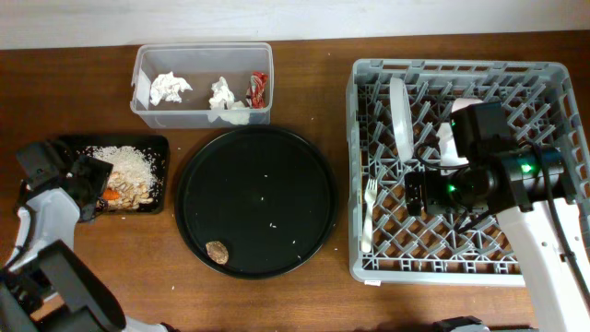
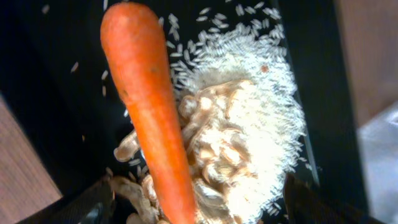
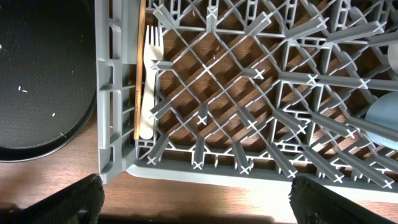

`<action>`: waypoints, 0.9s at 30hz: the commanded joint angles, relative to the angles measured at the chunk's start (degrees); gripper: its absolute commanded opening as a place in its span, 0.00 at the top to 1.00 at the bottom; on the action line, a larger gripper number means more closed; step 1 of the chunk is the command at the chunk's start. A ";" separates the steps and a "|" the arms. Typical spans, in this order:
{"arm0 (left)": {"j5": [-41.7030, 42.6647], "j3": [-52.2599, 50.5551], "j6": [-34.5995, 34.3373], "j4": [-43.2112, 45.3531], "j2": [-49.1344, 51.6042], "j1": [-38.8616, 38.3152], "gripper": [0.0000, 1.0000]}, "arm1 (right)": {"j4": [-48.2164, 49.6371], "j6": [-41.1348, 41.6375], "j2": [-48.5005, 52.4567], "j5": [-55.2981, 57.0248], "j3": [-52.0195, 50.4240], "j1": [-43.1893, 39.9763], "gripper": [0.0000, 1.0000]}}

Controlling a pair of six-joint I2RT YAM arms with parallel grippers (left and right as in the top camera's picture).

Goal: Sort waste into correct bins and load items into the dishwasher rack

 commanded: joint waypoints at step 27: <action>1.16 -14.64 0.66 -24.85 -11.34 -43.10 0.02 | -0.44 -0.59 0.13 -0.79 0.04 -0.39 0.01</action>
